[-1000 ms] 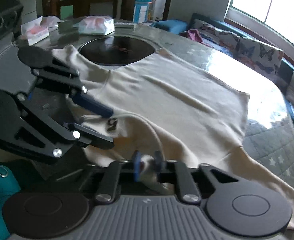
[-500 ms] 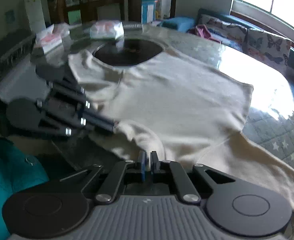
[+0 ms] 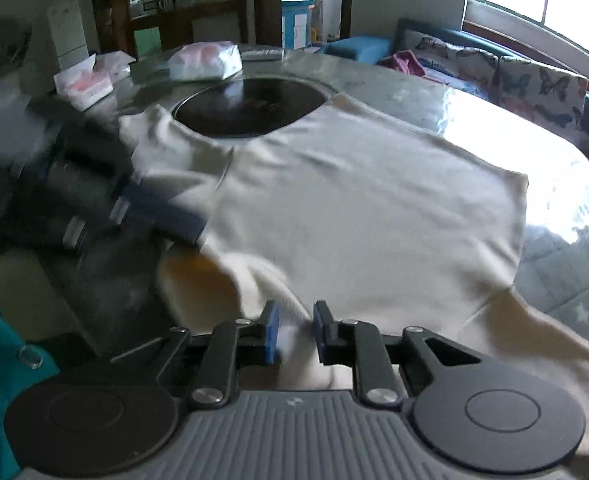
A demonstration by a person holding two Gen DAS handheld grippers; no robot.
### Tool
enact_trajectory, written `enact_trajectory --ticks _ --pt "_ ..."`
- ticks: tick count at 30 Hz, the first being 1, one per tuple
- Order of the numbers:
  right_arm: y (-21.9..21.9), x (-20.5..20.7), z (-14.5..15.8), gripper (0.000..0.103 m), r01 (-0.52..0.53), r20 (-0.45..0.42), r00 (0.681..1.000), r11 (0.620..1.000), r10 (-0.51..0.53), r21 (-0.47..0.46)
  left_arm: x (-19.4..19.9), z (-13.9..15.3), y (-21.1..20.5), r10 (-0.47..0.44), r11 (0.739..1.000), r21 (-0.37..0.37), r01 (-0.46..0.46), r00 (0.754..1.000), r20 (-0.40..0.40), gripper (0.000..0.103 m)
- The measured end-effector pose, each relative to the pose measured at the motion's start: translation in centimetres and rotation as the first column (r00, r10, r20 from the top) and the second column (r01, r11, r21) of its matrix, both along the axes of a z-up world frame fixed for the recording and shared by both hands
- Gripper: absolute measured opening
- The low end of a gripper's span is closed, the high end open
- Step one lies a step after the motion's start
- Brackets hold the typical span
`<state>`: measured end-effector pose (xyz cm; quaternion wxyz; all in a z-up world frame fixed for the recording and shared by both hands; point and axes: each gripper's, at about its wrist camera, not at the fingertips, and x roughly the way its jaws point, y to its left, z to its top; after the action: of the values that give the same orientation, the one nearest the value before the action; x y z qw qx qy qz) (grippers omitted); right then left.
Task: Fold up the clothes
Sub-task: 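Release the sweatshirt with the left gripper and smooth it flat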
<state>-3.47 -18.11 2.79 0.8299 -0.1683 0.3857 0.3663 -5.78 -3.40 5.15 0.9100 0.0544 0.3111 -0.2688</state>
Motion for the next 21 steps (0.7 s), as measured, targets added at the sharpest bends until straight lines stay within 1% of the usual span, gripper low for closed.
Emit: enact_trajectory --ticks 3,6,9,12,15,18,21 --pt "-0.3 -0.8 0.2 0.019 0.002 0.002 1.0 1.0 -0.002 0.007 1.9 -0.8 -0.8 0.036 0.999 -0.005 -0.036 0.999 -0.014 0.011" --pt "-1.0 -1.1 1.0 0.021 0.013 -0.007 1.0 0.999 -0.013 0.038 2.9 -2.2 -2.1 0.032 0.999 0.008 -0.032 0.999 -0.036 0.011" --pt "-2.3 -0.4 1.6 0.025 0.071 -0.005 0.997 0.995 -0.071 0.065 2.6 -3.4 -2.5 0.007 1.0 0.02 -0.006 0.998 -0.06 0.01" --pt "-3.5 0.5 1.2 0.025 0.135 -0.017 0.991 0.989 -0.134 0.06 1.9 -3.6 -2.4 -0.003 1.0 0.022 0.004 0.999 -0.047 0.01" --pt "-4.5 1.1 0.8 0.025 0.163 -0.022 0.986 0.986 -0.163 0.039 1.5 -3.6 -2.2 -0.011 1.0 0.027 0.012 0.999 -0.044 0.01" --pt "-5.0 2.0 1.2 0.026 0.192 0.005 0.981 0.979 -0.193 0.061 1.4 -3.7 -2.3 -0.016 0.999 0.031 0.017 0.999 -0.043 0.01" --pt "-5.1 3.9 1.2 0.031 0.223 0.044 0.973 0.972 -0.227 0.072 1.4 -3.7 -2.5 -0.018 0.999 0.038 0.019 0.999 -0.04 0.01"
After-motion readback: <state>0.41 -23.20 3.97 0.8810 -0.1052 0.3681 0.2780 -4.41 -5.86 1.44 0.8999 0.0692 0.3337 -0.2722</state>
